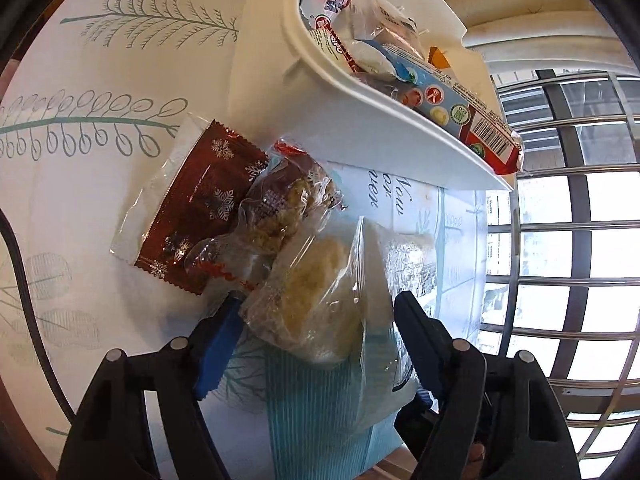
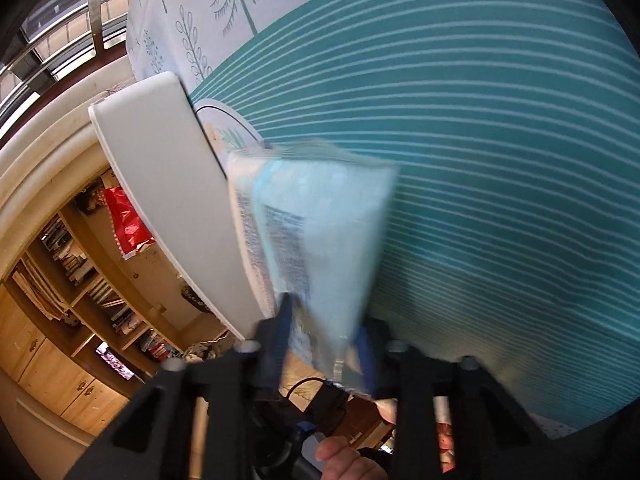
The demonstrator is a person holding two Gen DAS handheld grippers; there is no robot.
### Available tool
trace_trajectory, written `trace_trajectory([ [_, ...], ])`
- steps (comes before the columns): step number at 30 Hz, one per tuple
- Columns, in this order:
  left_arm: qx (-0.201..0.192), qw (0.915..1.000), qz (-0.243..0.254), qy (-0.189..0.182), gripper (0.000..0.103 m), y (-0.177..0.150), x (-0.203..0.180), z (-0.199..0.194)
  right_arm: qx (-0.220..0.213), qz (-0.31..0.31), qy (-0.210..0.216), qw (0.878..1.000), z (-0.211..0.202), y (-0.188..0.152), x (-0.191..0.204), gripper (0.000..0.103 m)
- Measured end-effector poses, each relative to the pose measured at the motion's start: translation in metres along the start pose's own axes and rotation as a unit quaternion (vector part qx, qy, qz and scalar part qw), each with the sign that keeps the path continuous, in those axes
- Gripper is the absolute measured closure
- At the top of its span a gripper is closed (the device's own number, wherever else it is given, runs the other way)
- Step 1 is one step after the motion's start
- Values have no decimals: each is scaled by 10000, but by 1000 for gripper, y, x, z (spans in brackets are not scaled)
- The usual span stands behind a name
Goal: Organize snacks
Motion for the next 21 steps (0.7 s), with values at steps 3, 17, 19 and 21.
trace_trajectory([
  [3,-26,9999,-66,-73,35,2,-1,1,-22,-88,-16,10000,-3,1,3,89],
  [17,-155,9982,-568,-131,55,7,17,-6,-411,-1410,-584,9874,-51,28,60,97],
  [19,-198,9978,-618,-154,60,6,18,-7,-410,-1646,-670,9832,-56,29,67,97],
  [21,-240,9973,-672,-183,63,4,17,-9,-365,-1821,-722,9799,-57,30,75,97],
])
Point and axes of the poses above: each gripper's, at about its wrist camera, not at the fingertips, and z roughly the way its jaws point, x to its left, y to its top, the point moved 6 cm from there along z, roughly the way its jaws point, and after that the axes turned 11 degrees about -z, right-handed, at the moved point
